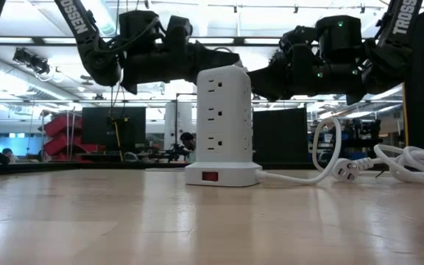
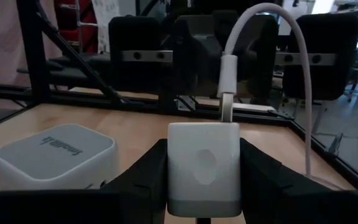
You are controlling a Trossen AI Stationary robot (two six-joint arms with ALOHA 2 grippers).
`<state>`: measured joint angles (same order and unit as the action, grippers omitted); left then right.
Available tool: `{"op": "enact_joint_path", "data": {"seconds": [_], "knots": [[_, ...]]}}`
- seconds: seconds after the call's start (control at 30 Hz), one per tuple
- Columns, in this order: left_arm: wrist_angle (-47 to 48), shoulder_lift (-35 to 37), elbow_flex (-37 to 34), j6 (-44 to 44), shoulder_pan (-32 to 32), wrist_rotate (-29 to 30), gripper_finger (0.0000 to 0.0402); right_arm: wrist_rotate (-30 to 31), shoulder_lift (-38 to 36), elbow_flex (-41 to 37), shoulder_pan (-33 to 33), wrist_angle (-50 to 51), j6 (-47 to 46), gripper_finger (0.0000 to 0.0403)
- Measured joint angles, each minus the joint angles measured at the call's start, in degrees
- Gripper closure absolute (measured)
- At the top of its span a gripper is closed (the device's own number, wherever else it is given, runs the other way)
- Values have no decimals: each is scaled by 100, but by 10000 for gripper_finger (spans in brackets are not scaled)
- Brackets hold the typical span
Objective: Plug in charger
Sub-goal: Insert the white charger cable into the white charger adapter
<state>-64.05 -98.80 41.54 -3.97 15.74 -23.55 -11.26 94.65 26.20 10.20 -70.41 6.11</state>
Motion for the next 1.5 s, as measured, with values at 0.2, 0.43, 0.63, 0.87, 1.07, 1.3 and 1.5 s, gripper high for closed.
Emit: {"op": "enact_joint_path", "data": {"seconds": [0.2, 0.43, 0.63, 0.87, 1.07, 1.3, 1.5], "knots": [[745, 306, -20, -15, 77, -77, 401, 2, 7, -6, 0, 5, 1, 287], [967, 448, -57, -38, 68, -66, 401, 9, 7, -4, 2, -44, 2, 287], [935, 448, -57, -50, 37, -66, 402, 104, 7, -4, 0, -86, -30, 287], [818, 446, -57, -52, -50, -46, 402, 94, 2, -4, -4, -131, -33, 287], [790, 442, -57, -32, -51, 44, 402, 110, 0, -1, -2, -127, -48, 287], [780, 435, -57, -45, -98, 227, 402, 118, -9, 9, -2, -129, -50, 287], [811, 445, -50, -55, -96, 248, 402, 224, -9, 9, -24, -278, -163, 287]]}}
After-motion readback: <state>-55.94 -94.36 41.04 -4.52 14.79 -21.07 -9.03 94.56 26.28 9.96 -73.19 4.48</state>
